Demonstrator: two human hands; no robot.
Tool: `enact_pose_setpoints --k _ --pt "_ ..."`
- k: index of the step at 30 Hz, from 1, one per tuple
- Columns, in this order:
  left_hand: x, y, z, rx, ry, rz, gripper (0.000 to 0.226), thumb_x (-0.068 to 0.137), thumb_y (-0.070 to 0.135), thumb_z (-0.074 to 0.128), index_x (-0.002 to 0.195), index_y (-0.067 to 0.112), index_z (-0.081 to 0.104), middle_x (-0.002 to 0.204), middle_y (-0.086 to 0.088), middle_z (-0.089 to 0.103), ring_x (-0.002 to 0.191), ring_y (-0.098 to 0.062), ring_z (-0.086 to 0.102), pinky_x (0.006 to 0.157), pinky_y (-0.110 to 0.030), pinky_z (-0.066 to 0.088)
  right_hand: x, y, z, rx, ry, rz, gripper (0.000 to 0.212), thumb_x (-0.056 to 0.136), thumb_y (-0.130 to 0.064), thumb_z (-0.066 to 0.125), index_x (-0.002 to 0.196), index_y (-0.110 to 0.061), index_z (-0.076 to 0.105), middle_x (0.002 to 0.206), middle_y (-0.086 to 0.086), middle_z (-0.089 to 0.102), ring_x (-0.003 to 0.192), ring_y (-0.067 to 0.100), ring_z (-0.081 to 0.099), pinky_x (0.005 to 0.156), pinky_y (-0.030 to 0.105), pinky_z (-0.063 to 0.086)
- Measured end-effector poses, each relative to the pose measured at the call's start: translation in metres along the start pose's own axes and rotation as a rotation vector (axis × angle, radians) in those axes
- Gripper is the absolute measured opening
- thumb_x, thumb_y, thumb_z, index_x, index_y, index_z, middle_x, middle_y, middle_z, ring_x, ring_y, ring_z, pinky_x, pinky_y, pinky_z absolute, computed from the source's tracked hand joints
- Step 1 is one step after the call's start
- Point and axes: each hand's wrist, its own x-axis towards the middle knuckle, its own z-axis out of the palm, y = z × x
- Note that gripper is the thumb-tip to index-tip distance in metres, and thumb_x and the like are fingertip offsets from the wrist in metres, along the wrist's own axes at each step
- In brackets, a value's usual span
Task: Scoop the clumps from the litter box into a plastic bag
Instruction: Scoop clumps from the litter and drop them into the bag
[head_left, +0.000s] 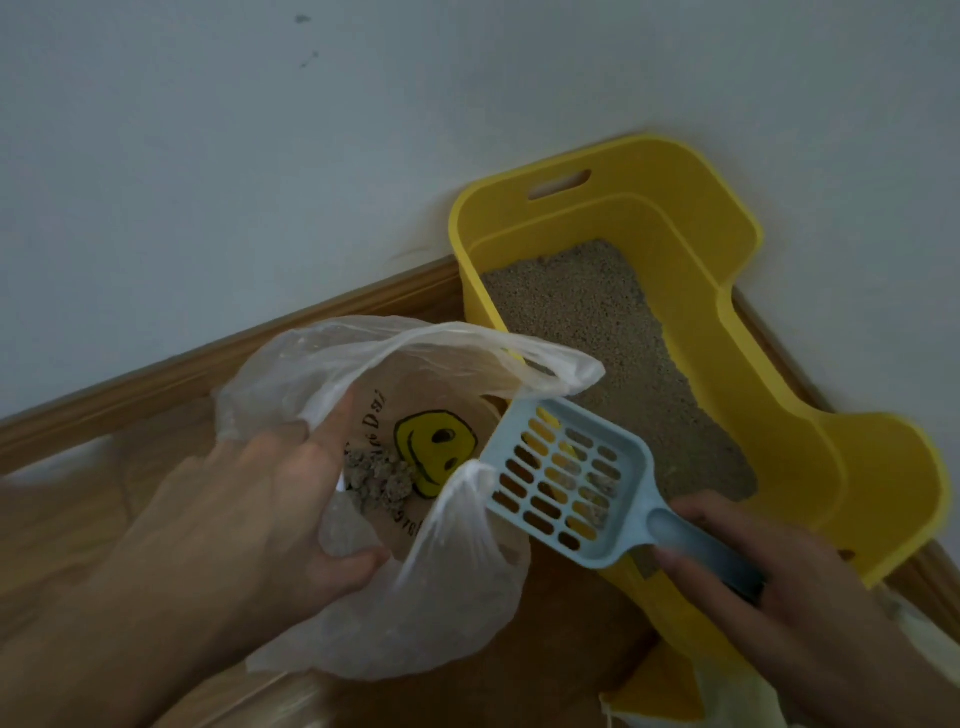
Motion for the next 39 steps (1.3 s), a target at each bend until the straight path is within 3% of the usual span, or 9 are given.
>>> enact_pose_setpoints --k 6,13,17,22,27,30,34,36,39 --pt "-0.003 0.002 -0.005 0.031 -0.035 -0.026 0.112 0.068 0.081 0.048 0.127 0.034 -0.035 0.083 0.011 0.040 0.090 -0.011 0.053 0.070 -0.024 0.044 0.021 -0.012 -0.003 0.008 -0.014 -0.088 0.033 0.081 -0.068 0.040 0.093 -0.044 0.059 0.074 -0.019 0.066 0.056 0.003 0.061 0.046 0.008 0.039" --pt "-0.001 0.005 -0.007 0.016 -0.082 -0.046 0.117 0.067 0.080 0.051 0.125 0.037 -0.040 0.110 0.014 0.054 0.099 -0.013 0.055 0.068 -0.027 0.041 0.038 -0.014 0.003 -0.147 -0.037 -0.185 0.035 0.084 -0.070 0.034 0.095 -0.043 0.054 0.070 -0.010 0.064 0.055 0.010 0.059 0.046 0.028 0.044" --pt "0.000 0.009 -0.009 0.003 -0.094 -0.052 0.112 0.068 0.077 0.054 0.125 0.040 -0.036 0.111 0.015 0.053 0.084 -0.011 0.046 0.069 -0.026 0.041 0.050 -0.023 0.005 -0.185 -0.045 -0.233 0.034 0.086 -0.066 0.034 0.092 -0.039 0.056 0.064 -0.010 0.061 0.056 0.009 0.060 0.049 0.033 0.048" --pt "-0.001 0.010 -0.012 0.022 -0.103 -0.056 0.114 0.069 0.076 0.054 0.127 0.042 -0.038 0.113 0.016 0.049 0.100 -0.012 0.051 0.068 -0.027 0.035 0.067 -0.042 0.008 -0.396 0.045 -0.316 0.026 0.091 -0.057 0.040 0.095 -0.037 0.056 0.056 -0.012 0.050 0.044 0.009 0.047 0.042 0.024 0.034" --pt "-0.001 0.010 -0.014 0.011 -0.100 -0.068 0.109 0.070 0.077 0.054 0.136 0.043 -0.025 0.096 0.015 0.039 0.080 -0.010 0.033 0.066 -0.026 0.033 0.081 -0.054 0.012 -0.554 0.204 -0.378 0.031 0.085 -0.048 0.049 0.097 -0.025 0.065 0.056 -0.006 0.058 0.040 0.017 0.047 0.040 0.020 0.021" --pt "-0.002 0.011 -0.012 0.011 -0.072 -0.061 0.112 0.070 0.077 0.054 0.131 0.042 -0.034 0.103 0.015 0.045 0.082 -0.012 0.038 0.068 -0.027 0.034 0.084 -0.059 0.018 -0.694 0.253 -0.388 0.027 0.079 -0.046 0.060 0.091 -0.023 0.069 0.056 -0.003 0.062 0.040 0.021 0.053 0.042 0.018 0.018" --pt "-0.002 0.010 -0.010 0.005 -0.056 -0.046 0.103 0.069 0.077 0.054 0.136 0.041 -0.016 0.108 0.014 0.049 0.099 -0.016 0.054 0.069 -0.028 0.038 0.087 -0.067 0.030 -0.779 0.237 -0.430 0.034 0.057 -0.036 0.088 0.080 -0.020 0.069 0.047 -0.002 0.055 0.033 0.019 0.039 0.043 0.017 0.015" --pt "-0.002 0.010 -0.009 0.007 -0.059 -0.046 0.101 0.070 0.077 0.053 0.137 0.039 -0.011 0.110 0.015 0.050 0.102 -0.017 0.055 0.071 -0.028 0.039 0.086 -0.068 0.035 -0.820 0.215 -0.454 0.037 0.055 -0.029 0.090 0.084 -0.017 0.071 0.046 -0.001 0.053 0.034 0.018 0.036 0.044 0.022 0.020" --pt "-0.002 0.009 -0.009 0.004 -0.061 -0.047 0.102 0.070 0.077 0.053 0.137 0.039 -0.014 0.112 0.015 0.051 0.103 -0.017 0.055 0.071 -0.029 0.039 0.082 -0.071 0.036 -0.862 0.231 -0.465 0.027 0.062 -0.019 0.084 0.086 -0.013 0.072 0.048 0.001 0.054 0.036 0.021 0.049 0.045 0.022 0.020"
